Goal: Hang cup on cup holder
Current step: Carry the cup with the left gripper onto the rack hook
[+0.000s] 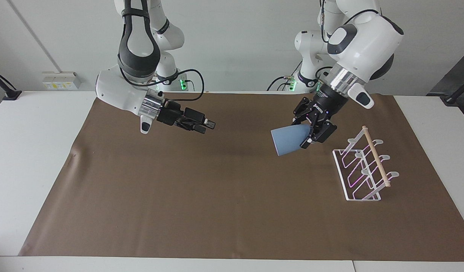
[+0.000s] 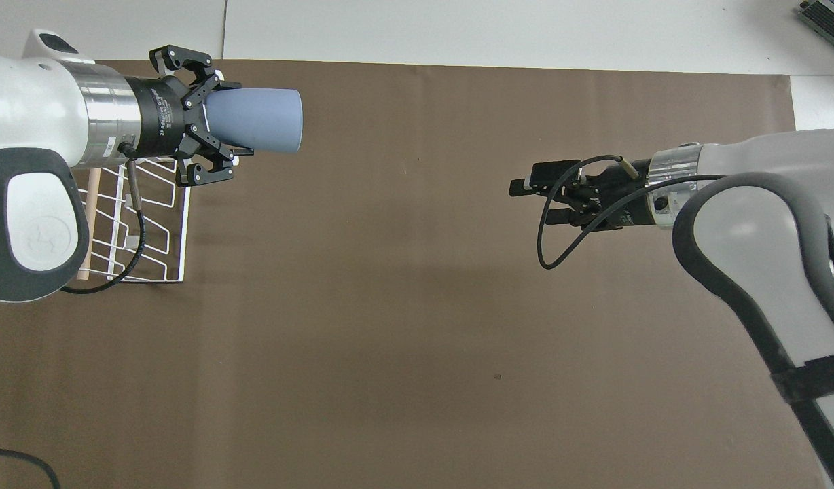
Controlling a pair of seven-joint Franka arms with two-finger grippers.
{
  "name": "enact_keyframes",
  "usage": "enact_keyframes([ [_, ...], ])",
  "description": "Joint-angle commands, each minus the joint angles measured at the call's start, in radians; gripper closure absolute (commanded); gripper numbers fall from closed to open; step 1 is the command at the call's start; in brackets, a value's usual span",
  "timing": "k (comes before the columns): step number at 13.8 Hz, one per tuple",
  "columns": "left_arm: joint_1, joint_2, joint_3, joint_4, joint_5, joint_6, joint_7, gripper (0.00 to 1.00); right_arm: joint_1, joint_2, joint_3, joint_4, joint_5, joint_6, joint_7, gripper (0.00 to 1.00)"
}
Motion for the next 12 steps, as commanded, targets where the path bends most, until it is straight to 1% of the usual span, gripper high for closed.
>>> enact_keyframes([
  [1, 0.026, -0.058, -0.001, -0.085, 0.092, -0.009, 0.114, 1.00, 0.003, -0.010, 0.007, 0.011, -0.224, 0.044, 0.022, 0.00],
  [5, 0.095, -0.070, -0.003, -0.116, 0.221, -0.002, 0.191, 1.00, -0.002, -0.030, 0.006, 0.027, -0.558, 0.029, 0.016, 0.00],
  [7, 0.123, -0.073, -0.003, -0.127, 0.286, -0.002, 0.214, 1.00, -0.019, -0.050, 0.004, 0.031, -0.674, 0.003, 0.012, 0.00],
  [9, 0.134, -0.080, -0.003, -0.144, 0.371, 0.018, 0.254, 1.00, -0.031, -0.071, 0.003, 0.041, -0.699, -0.024, 0.010, 0.00],
  [10, 0.150, -0.080, -0.003, -0.148, 0.400, 0.052, 0.282, 1.00, -0.040, -0.073, 0.000, 0.058, -0.711, -0.046, 0.008, 0.00],
  [11, 0.158, -0.080, -0.003, -0.165, 0.435, 0.069, 0.306, 1.00, -0.059, -0.073, 0.003, 0.090, -0.716, -0.082, 0.007, 0.00],
  [12, 0.157, -0.078, -0.004, -0.186, 0.515, 0.076, 0.322, 1.00, -0.072, -0.073, 0.004, 0.127, -0.716, -0.126, 0.007, 0.00],
])
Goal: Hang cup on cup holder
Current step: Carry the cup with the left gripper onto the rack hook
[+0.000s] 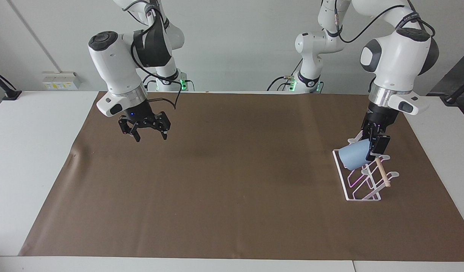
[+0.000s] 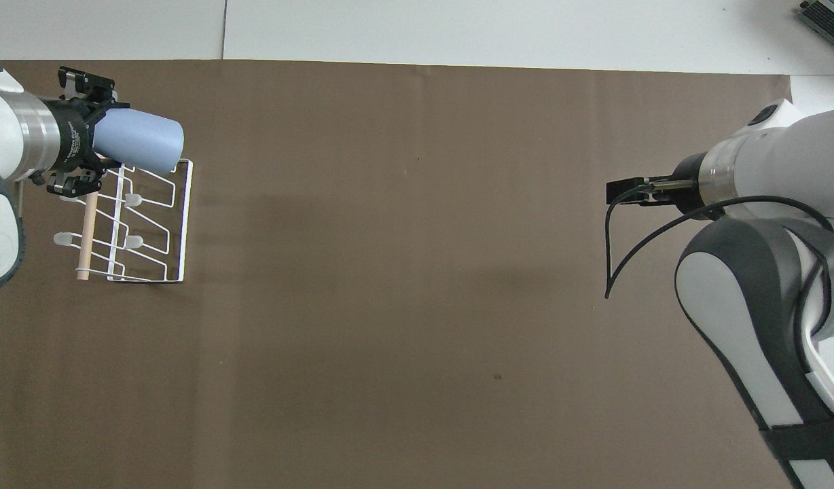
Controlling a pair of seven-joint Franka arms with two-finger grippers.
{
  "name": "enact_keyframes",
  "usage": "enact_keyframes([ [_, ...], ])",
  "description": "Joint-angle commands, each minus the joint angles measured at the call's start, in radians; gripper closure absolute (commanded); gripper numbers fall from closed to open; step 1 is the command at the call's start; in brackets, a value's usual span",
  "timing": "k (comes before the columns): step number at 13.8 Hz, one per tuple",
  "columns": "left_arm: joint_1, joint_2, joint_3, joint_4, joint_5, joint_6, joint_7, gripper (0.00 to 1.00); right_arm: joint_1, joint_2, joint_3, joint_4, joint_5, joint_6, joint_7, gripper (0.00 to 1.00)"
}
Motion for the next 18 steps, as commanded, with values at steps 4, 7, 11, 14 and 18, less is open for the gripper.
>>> enact_keyframes([
  [4, 0.020, -0.014, -0.009, -0.117, 0.299, 0.120, 0.039, 1.00, -0.084, -0.002, 0.007, 0.200, -0.027, -0.282, 0.007, 0.00],
  [7, 0.020, 0.017, -0.009, -0.119, 0.388, 0.158, 0.039, 1.00, -0.104, -0.017, 0.007, 0.244, -0.030, -0.380, 0.010, 0.00],
  [11, 0.019, 0.045, -0.009, -0.139, 0.467, 0.202, 0.030, 1.00, -0.109, -0.022, 0.008, 0.231, -0.030, -0.384, 0.018, 0.00],
  [14, 0.019, 0.042, -0.009, -0.172, 0.475, 0.249, 0.030, 1.00, -0.138, -0.042, 0.007, 0.201, -0.030, -0.397, 0.010, 0.00],
  [18, 0.019, 0.029, -0.009, -0.232, 0.515, 0.296, 0.031, 1.00, -0.141, -0.068, -0.002, 0.196, -0.056, -0.449, 0.045, 0.00],
])
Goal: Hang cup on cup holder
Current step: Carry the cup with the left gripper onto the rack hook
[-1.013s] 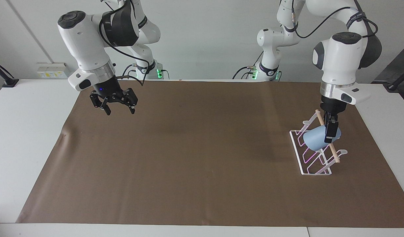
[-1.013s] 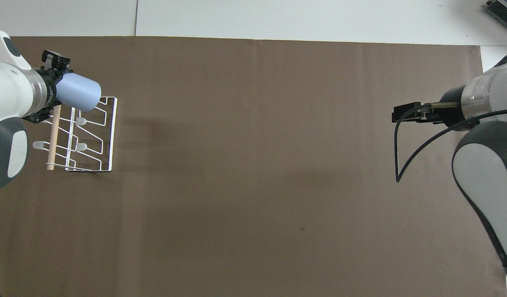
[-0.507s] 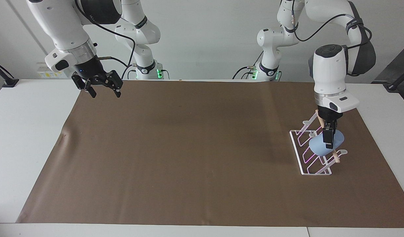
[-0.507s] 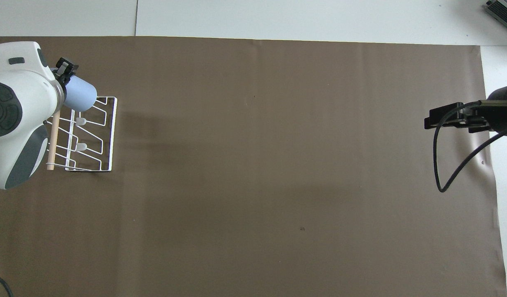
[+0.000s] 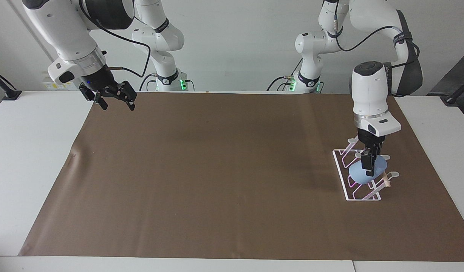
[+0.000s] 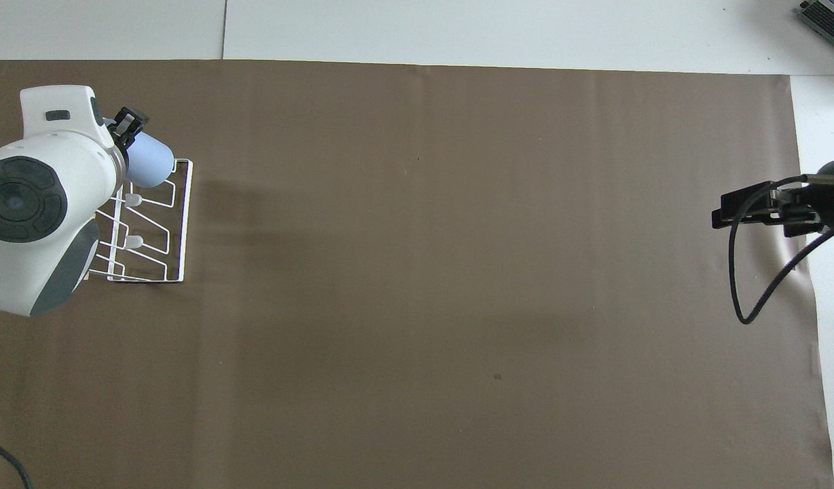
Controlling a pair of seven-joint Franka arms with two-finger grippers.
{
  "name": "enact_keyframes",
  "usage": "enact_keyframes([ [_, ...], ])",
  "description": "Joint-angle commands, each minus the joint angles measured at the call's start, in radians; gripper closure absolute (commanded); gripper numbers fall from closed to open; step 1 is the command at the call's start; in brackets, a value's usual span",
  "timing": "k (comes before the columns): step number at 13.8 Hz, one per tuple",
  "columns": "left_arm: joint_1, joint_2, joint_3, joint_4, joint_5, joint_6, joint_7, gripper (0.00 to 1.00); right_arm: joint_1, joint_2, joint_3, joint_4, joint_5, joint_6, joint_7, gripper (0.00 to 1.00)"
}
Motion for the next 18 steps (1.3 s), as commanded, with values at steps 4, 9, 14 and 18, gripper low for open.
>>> enact_keyframes([
  [4, 0.012, -0.042, -0.001, -0.085, 0.046, 0.056, 0.009, 1.00, -0.014, -0.073, 0.007, -0.054, -0.039, -0.010, 0.084, 0.00],
  [9, 0.026, -0.037, -0.002, -0.073, 0.046, 0.056, 0.019, 0.35, -0.017, -0.067, 0.008, -0.042, -0.038, -0.004, 0.079, 0.00],
  [14, 0.024, -0.039, -0.002, -0.071, 0.046, 0.046, 0.057, 0.11, -0.014, -0.067, 0.001, -0.039, -0.042, -0.007, 0.024, 0.00],
  [18, 0.018, -0.039, -0.002, -0.048, 0.048, 0.001, 0.063, 0.00, 0.012, -0.064, -0.024, -0.039, -0.052, 0.001, 0.024, 0.00],
])
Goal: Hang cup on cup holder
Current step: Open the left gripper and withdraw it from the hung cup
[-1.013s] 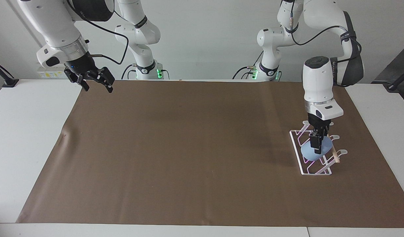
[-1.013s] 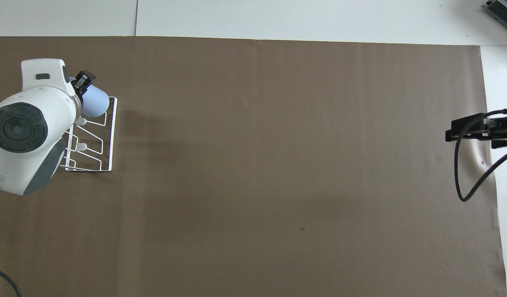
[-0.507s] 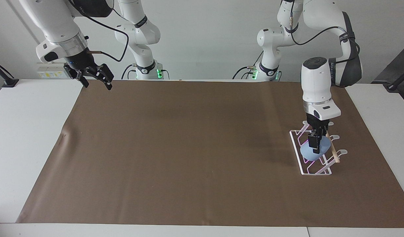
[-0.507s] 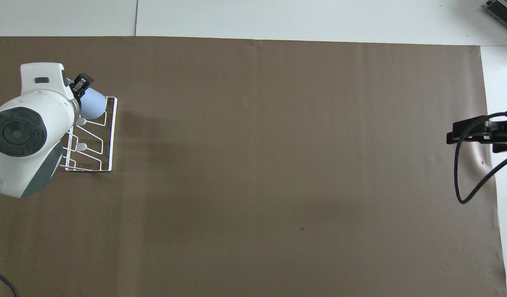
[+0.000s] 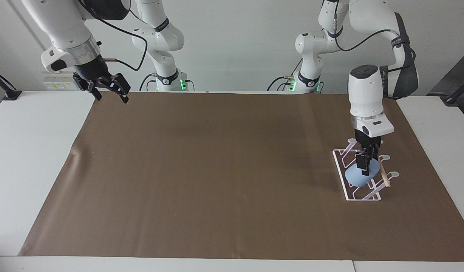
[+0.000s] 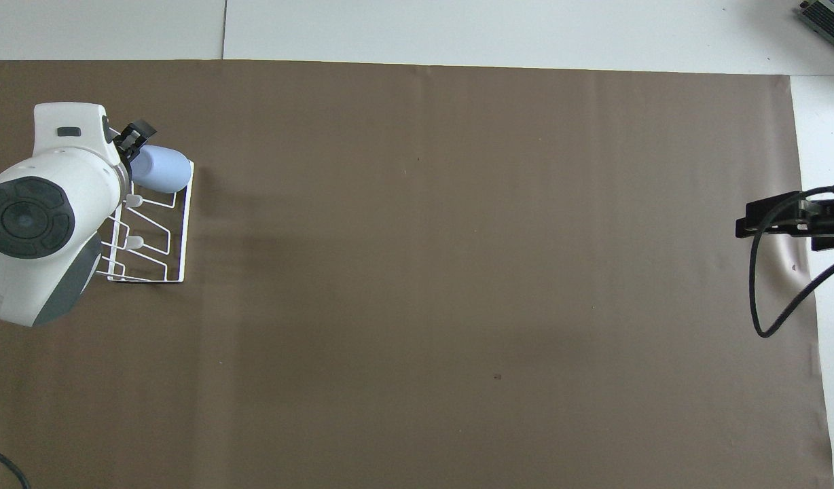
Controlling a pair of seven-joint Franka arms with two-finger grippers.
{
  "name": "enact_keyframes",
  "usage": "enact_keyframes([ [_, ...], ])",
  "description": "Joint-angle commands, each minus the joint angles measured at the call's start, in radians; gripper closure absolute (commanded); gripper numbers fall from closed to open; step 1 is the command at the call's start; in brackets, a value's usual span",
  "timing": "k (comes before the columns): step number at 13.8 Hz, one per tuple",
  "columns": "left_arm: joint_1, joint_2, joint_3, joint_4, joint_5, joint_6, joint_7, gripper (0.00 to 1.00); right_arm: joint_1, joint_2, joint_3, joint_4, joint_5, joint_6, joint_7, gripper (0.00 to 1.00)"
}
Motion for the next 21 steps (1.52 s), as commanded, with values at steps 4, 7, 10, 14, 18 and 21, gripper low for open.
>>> enact_keyframes([
  [4, 0.008, -0.054, -0.011, 0.017, 0.016, -0.064, 0.042, 0.00, 0.015, -0.015, -0.009, -0.016, -0.056, 0.014, -0.017, 0.00],
  [7, 0.009, -0.077, -0.016, 0.019, -0.001, -0.091, 0.130, 0.00, 0.014, -0.015, -0.003, -0.016, -0.067, 0.014, -0.020, 0.00],
  [10, 0.003, -0.090, -0.016, 0.054, -0.139, -0.152, 0.314, 0.00, 0.009, -0.015, -0.003, -0.015, -0.069, -0.018, -0.067, 0.00],
  [14, 0.011, -0.085, -0.010, 0.203, -0.435, -0.376, 0.745, 0.00, 0.003, -0.013, -0.003, -0.007, -0.069, -0.021, -0.084, 0.00],
  [18, 0.053, -0.073, 0.001, 0.308, -0.589, -0.571, 1.049, 0.00, 0.009, -0.009, -0.006, 0.010, -0.098, -0.029, -0.115, 0.00],
  [21, 0.087, -0.044, 0.001, 0.394, -0.619, -0.698, 1.184, 0.00, 0.012, -0.009, -0.005, 0.008, -0.081, -0.026, -0.083, 0.00],
])
